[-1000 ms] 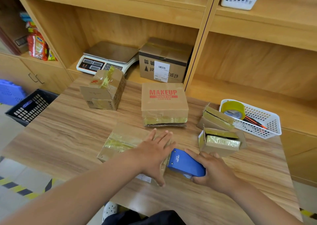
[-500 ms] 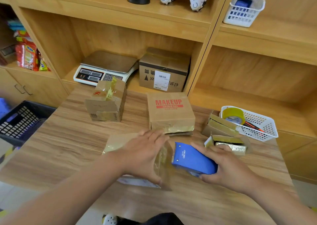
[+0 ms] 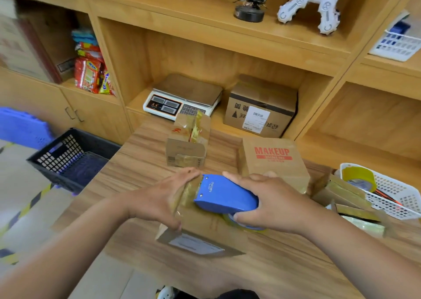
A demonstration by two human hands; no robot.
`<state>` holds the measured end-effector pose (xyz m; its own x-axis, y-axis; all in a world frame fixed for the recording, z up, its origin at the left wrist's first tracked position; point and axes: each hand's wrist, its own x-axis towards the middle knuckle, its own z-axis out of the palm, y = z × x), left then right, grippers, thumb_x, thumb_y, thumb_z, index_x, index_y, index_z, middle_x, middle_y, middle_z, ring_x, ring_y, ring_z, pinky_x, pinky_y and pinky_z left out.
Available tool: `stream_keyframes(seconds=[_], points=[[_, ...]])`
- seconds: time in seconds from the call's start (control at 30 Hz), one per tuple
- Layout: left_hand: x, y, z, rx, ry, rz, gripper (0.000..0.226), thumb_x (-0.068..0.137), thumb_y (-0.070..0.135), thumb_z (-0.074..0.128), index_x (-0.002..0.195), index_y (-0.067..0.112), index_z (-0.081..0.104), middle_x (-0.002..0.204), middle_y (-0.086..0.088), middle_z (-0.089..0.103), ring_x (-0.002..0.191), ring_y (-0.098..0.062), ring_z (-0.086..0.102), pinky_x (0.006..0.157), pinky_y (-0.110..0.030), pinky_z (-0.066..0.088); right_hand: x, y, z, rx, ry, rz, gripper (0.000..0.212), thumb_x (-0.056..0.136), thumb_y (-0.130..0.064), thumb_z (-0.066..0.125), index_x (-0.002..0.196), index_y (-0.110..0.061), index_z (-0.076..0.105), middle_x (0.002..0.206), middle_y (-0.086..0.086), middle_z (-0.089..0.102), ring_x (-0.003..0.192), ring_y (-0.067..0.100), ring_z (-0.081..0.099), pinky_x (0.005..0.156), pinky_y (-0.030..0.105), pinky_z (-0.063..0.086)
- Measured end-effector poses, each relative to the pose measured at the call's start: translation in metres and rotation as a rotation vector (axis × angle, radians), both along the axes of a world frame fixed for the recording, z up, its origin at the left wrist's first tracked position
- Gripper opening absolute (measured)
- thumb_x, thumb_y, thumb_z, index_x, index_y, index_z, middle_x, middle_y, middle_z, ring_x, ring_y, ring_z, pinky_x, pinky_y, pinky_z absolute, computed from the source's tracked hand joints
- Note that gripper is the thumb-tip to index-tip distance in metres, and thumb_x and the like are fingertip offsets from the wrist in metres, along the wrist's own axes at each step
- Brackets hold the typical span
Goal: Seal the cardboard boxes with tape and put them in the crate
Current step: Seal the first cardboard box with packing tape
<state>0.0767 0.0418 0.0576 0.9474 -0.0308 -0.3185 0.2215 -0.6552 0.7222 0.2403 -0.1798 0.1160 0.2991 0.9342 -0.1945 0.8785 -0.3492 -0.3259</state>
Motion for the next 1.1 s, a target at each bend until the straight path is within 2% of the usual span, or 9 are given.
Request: stream_keyframes(seconds=[0.07, 0.13, 0.2, 0.27, 0.33, 0.4, 0.53, 0.87, 1.1], points=[[-0.007, 0.013, -0.005, -0.051, -0.010, 0.033, 0.110, 0.067, 0.020, 0.080, 0.137, 0.053, 0.002, 0.146, 0.031, -0.001, 0.130, 0.025, -0.007, 0.103, 0.002, 0.003, -0.009, 0.020, 0.002, 0.007, -0.056, 0.034, 0.084, 0.069, -0.070, 0.052, 0.139, -0.062, 0.006, 0.084, -0.031, 0.036, 0.093, -0.027, 0.017, 0.077, 0.007, 0.020], [-0.011, 0.020, -0.013, -0.010, -0.049, 0.076, 0.103, 0.073, 0.029, 0.081, 0.142, 0.047, 0.006, 0.150, 0.027, -0.001, 0.135, 0.017, -0.010, 0.110, -0.008, 0.001, -0.016, 0.036, 0.003, 0.013, -0.099, 0.058, 0.083, 0.072, -0.067, 0.053, 0.143, -0.054, 0.012, 0.080, -0.030, 0.032, 0.090, -0.032, 0.014, 0.078, 0.004, 0.016], [-0.015, 0.025, -0.022, 0.086, -0.102, 0.113, 0.103, 0.072, 0.042, 0.079, 0.149, 0.034, 0.012, 0.155, 0.020, -0.009, 0.137, 0.010, -0.019, 0.112, -0.014, -0.003, -0.023, 0.048, 0.003, -0.005, -0.123, 0.064, 0.084, 0.072, -0.068, 0.051, 0.143, -0.054, 0.009, 0.079, -0.031, 0.029, 0.090, -0.020, 0.024, 0.073, 0.007, 0.019], [-0.017, 0.029, -0.030, 0.130, -0.156, 0.121, 0.100, 0.071, 0.046, 0.078, 0.150, 0.031, 0.018, 0.154, 0.020, -0.013, 0.132, 0.015, -0.025, 0.105, -0.005, -0.009, -0.029, 0.055, 0.003, -0.036, -0.176, 0.087, 0.086, 0.072, -0.073, 0.046, 0.140, -0.058, -0.005, 0.083, -0.022, 0.031, 0.085, 0.003, 0.031, 0.067, 0.014, 0.020], [-0.019, 0.033, -0.034, 0.134, -0.202, 0.109, 0.097, 0.071, 0.044, 0.079, 0.147, 0.037, 0.019, 0.152, 0.025, -0.006, 0.132, 0.017, -0.022, 0.103, -0.002, -0.008, -0.033, 0.060, 0.002, -0.054, -0.233, 0.131, 0.086, 0.072, -0.075, 0.042, 0.134, -0.063, -0.015, 0.092, -0.016, 0.029, 0.083, 0.015, 0.032, 0.066, 0.023, 0.023], [-0.021, 0.037, -0.035, 0.116, -0.214, 0.107, 0.095, 0.070, 0.043, 0.079, 0.140, 0.047, 0.015, 0.148, 0.032, 0.005, 0.135, 0.016, -0.016, 0.108, -0.007, -0.005, -0.034, 0.063, 0.003, -0.065, -0.251, 0.149, 0.082, 0.073, -0.076, 0.042, 0.132, -0.065, -0.014, 0.097, -0.015, 0.029, 0.084, 0.017, 0.031, 0.067, 0.027, 0.025], [-0.020, 0.043, -0.039, 0.211, -0.197, 0.061, 0.094, 0.072, 0.053, 0.073, 0.141, 0.050, 0.011, 0.146, 0.037, 0.007, 0.138, 0.011, -0.016, 0.114, -0.022, -0.009, -0.030, 0.064, 0.006, -0.076, -0.250, 0.164, 0.078, 0.074, -0.076, 0.041, 0.133, -0.065, -0.009, 0.094, -0.018, 0.034, 0.085, 0.016, 0.031, 0.062, 0.021, 0.023], [-0.017, 0.043, -0.038, 0.225, -0.132, 0.040, 0.097, 0.076, 0.055, 0.068, 0.146, 0.038, 0.003, 0.153, 0.025, 0.002, 0.140, 0.005, -0.017, 0.115, -0.027, -0.013, 0.003, 0.007, 0.021, -0.140, -0.243, 0.118, 0.070, 0.072, -0.076, 0.042, 0.123, -0.078, -0.006, 0.086, -0.022, 0.036, 0.079, 0.005, 0.027, 0.059, 0.020, 0.021], [-0.016, 0.037, -0.027, 0.195, -0.090, 0.033, 0.116, 0.056, 0.091, 0.043, 0.146, 0.034, -0.002, 0.153, 0.024, 0.002, 0.141, 0.003, -0.016, 0.116, -0.027, -0.010, 0.024, -0.049, 0.027, -0.188, -0.175, 0.039, 0.070, 0.067, -0.075, 0.037, 0.121, -0.081, -0.007, 0.092, -0.023, 0.038, 0.088, 0.003, 0.030, 0.067, 0.018, 0.030]])
